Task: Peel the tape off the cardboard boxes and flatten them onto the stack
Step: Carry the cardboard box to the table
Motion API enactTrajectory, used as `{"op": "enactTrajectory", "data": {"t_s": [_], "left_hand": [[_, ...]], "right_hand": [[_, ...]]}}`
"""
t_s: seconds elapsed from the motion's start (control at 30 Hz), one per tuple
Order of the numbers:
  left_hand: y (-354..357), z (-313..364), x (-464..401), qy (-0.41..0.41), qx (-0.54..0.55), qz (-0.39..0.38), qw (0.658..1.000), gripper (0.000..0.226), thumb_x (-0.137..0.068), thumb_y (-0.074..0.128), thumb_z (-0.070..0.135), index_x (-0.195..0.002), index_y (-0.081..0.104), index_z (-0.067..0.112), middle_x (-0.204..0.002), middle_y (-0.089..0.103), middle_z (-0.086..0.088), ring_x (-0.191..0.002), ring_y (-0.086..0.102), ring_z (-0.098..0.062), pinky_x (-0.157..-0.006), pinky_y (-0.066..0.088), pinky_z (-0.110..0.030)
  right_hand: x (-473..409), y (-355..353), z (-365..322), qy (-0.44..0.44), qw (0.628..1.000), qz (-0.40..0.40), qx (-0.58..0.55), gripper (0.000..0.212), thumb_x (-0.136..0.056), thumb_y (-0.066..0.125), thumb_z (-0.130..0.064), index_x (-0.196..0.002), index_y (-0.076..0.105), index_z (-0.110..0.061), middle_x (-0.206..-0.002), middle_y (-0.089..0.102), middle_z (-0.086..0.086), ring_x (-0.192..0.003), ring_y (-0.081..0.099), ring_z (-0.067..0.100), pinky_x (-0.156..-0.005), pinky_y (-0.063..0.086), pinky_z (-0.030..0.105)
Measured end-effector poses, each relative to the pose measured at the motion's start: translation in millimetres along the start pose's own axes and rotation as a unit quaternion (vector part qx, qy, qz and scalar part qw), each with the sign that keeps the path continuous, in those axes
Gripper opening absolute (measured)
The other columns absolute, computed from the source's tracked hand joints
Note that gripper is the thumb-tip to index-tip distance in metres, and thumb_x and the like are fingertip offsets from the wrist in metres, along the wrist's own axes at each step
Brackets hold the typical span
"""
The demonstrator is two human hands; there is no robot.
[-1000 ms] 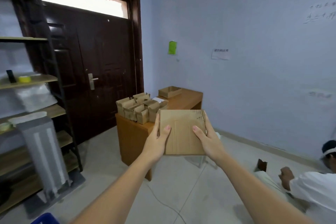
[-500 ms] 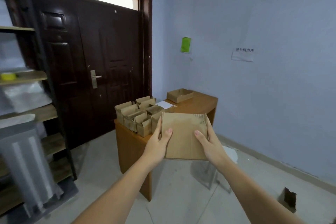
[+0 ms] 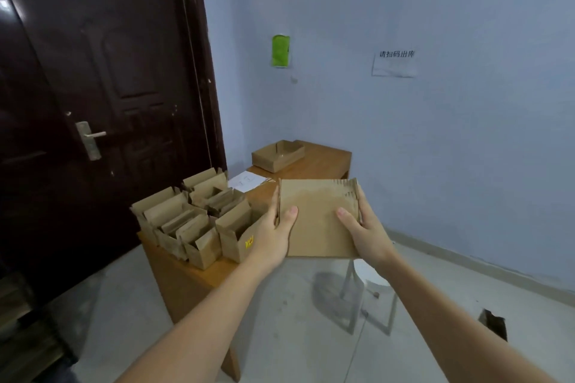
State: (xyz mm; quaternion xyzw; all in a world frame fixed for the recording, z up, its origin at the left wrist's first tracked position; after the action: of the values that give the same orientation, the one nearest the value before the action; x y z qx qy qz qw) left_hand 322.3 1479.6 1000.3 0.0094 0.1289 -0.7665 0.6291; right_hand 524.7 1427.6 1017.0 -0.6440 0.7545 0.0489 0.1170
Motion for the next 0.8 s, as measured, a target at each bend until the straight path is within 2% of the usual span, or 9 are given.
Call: {"op": "enactTrajectory", "data": {"t_s": [0.07,0.17,0.27,0.4,0.47,0.57,0.67,0.8], "left_hand": [[22,-6,-38,0.004,-0.004,-0.005,1.0,0.067,-0.101,0.049,0.063,-0.16,0.021,0.05,-0.138,0.059,0.022,-0.125,0.057,-0.003,-0.103,0.046,-0.025],[42,-16,-88,0.009,0.002,-0.001,1.0,0.067,-0.101,0.049,0.064,-0.16,0.019,0.051,-0.135,0.058,0.03,-0.12,0.055,0.01,-0.097,0.044,-0.015],[47,-25,-138,-0.003,-0.004,0.034,0.999,0.065,-0.1,0.05,0.065,-0.159,0.024,0.052,-0.134,0.06,0.028,-0.118,0.056,0.011,-0.095,0.045,-0.014],[45,-39,-195,-0.022,-0.012,0.082,0.996,0.064,-0.1,0.05,0.063,-0.158,0.023,0.053,-0.124,0.059,0.035,-0.103,0.055,0.024,-0.075,0.042,0.002],[42,-50,-225,-0.036,-0.011,0.099,0.994,0.064,-0.101,0.05,0.063,-0.158,0.023,0.054,-0.125,0.059,0.033,-0.103,0.056,0.022,-0.077,0.045,-0.002],[35,-66,-274,-0.048,-0.021,0.118,0.992,0.065,-0.1,0.048,0.065,-0.158,0.022,0.054,-0.128,0.059,0.031,-0.111,0.056,0.014,-0.097,0.047,-0.018],[31,-86,-330,-0.045,-0.018,0.125,0.991,0.067,-0.101,0.047,0.064,-0.16,0.022,0.05,-0.14,0.058,0.019,-0.125,0.056,-0.003,-0.109,0.045,-0.031],[30,-115,-402,-0.056,0.01,0.136,0.989,0.065,-0.1,0.05,0.061,-0.16,0.028,0.045,-0.142,0.058,0.016,-0.127,0.056,-0.003,-0.109,0.047,-0.03]], "right_hand": [[-35,-21,13,-0.009,1.0,-0.004,-0.004,0.073,-0.097,0.064,-0.041,-0.154,0.02,-0.051,-0.142,0.056,-0.019,-0.124,0.059,0.001,-0.094,0.054,0.021],[-88,-41,33,-0.014,1.0,-0.028,-0.002,0.069,-0.096,0.063,-0.043,-0.153,0.025,-0.052,-0.139,0.059,-0.017,-0.122,0.062,0.005,-0.093,0.055,0.025],[-147,-48,49,-0.018,0.999,-0.04,0.014,0.077,-0.092,0.062,-0.051,-0.157,0.02,-0.047,-0.143,0.055,-0.018,-0.125,0.058,0.004,-0.103,0.051,0.032],[-224,-45,70,-0.025,0.995,-0.094,0.026,0.071,-0.097,0.061,-0.051,-0.155,0.02,-0.053,-0.136,0.056,-0.027,-0.125,0.057,0.003,-0.108,0.047,0.039],[-262,-40,85,-0.018,0.993,-0.113,0.027,0.073,-0.095,0.061,-0.055,-0.154,0.018,-0.054,-0.137,0.056,-0.028,-0.126,0.056,0.002,-0.11,0.045,0.04],[-318,-30,107,-0.026,0.991,-0.13,0.019,0.07,-0.096,0.061,-0.051,-0.154,0.023,-0.052,-0.14,0.056,-0.023,-0.127,0.055,0.001,-0.11,0.044,0.036],[-379,-21,128,-0.037,0.989,-0.142,0.024,0.055,-0.098,0.061,-0.047,-0.14,0.031,-0.067,-0.137,0.058,-0.024,-0.125,0.057,0.001,-0.103,0.047,0.029],[-460,-15,156,-0.028,0.985,-0.166,0.039,0.073,-0.095,0.062,-0.054,-0.155,0.02,-0.051,-0.141,0.055,-0.023,-0.128,0.055,0.002,-0.108,0.046,0.037]]}}
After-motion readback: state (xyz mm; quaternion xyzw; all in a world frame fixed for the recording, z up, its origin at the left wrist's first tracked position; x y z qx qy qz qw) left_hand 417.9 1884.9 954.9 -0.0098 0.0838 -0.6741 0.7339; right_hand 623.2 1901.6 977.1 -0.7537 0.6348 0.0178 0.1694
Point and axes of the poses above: each hand's wrist, its own x-axis away from the middle knuckle, its own y-axis out of the palm, z = x × y, the point moved 5 cm from there along -x, towards the middle knuckle
